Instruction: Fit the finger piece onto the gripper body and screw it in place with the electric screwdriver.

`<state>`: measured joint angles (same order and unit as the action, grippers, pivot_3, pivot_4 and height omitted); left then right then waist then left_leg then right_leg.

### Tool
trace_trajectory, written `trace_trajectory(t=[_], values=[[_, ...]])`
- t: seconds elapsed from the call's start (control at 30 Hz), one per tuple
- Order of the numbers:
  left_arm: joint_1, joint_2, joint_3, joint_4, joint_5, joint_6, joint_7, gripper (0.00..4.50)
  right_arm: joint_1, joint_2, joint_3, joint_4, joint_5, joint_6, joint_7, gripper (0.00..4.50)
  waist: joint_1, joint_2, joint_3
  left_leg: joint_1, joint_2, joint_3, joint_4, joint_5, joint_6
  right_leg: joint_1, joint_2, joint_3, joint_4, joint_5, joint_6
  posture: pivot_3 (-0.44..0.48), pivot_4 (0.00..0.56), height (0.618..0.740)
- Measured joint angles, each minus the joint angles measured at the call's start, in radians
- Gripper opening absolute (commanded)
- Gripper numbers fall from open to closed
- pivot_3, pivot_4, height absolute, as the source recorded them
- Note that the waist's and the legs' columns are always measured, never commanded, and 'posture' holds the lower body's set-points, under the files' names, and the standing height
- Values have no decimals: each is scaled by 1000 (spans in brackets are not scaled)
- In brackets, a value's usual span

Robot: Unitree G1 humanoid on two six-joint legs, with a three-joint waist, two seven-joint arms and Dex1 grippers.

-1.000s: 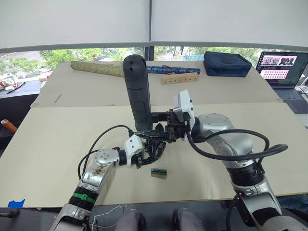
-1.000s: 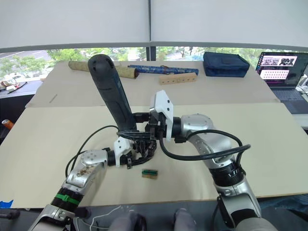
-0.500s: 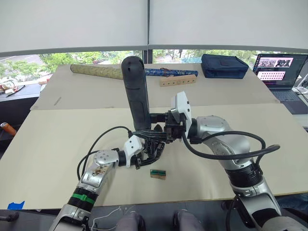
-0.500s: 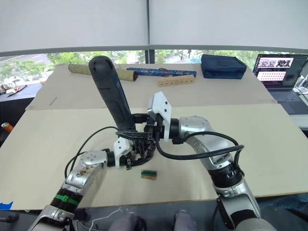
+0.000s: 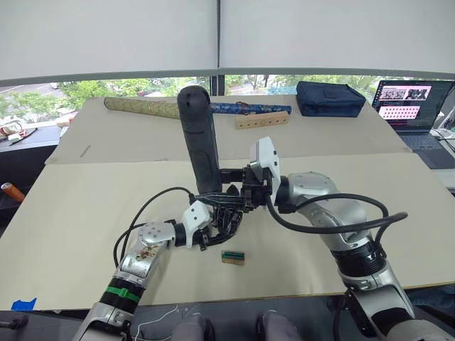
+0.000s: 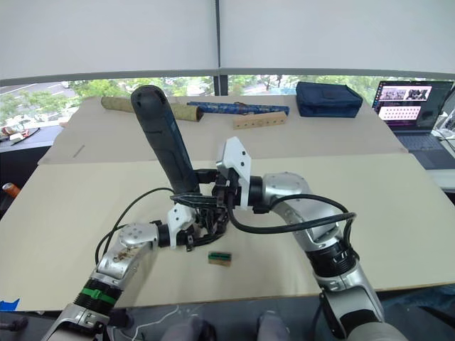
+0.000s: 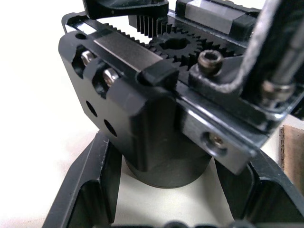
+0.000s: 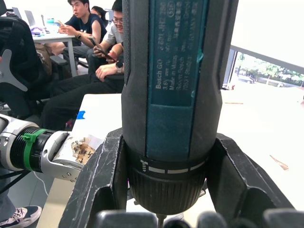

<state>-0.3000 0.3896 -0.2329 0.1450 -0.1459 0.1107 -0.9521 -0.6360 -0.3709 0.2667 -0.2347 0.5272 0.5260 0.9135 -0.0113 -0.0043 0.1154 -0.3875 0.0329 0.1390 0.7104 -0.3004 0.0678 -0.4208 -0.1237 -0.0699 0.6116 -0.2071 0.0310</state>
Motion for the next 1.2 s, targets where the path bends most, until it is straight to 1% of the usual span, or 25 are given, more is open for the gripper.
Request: trace_trajectory(t=[0.5,0.7,0.87,1.2], values=[[3,0,1,-1,0,0,3,2292,20,-9,0,-7,-2,-51,3,1895,0,0,-1,0,1,0,-1,-1,0,-1,-1,0,0,-1,-1,0,150,740],[6,0,3,-8,-1,0,3,2292,6,-10,-15,6,0,-83,47,1895,0,0,0,-1,0,0,-1,-1,0,-2,-1,0,0,-1,-1,0,150,740],[10,0,3,-21,-9,1,3,2292,-5,-34,-46,4,26,-92,110,1895,0,0,4,-4,0,0,-1,-2,0,-3,-1,-1,-1,-1,-1,0,150,740],[15,-10,1,-18,-12,-5,26,2292,-37,-58,-92,-6,68,-91,140,1895,3,0,6,-4,0,0,-1,-2,1,-3,-2,-2,-1,-1,-1,0,150,740]])
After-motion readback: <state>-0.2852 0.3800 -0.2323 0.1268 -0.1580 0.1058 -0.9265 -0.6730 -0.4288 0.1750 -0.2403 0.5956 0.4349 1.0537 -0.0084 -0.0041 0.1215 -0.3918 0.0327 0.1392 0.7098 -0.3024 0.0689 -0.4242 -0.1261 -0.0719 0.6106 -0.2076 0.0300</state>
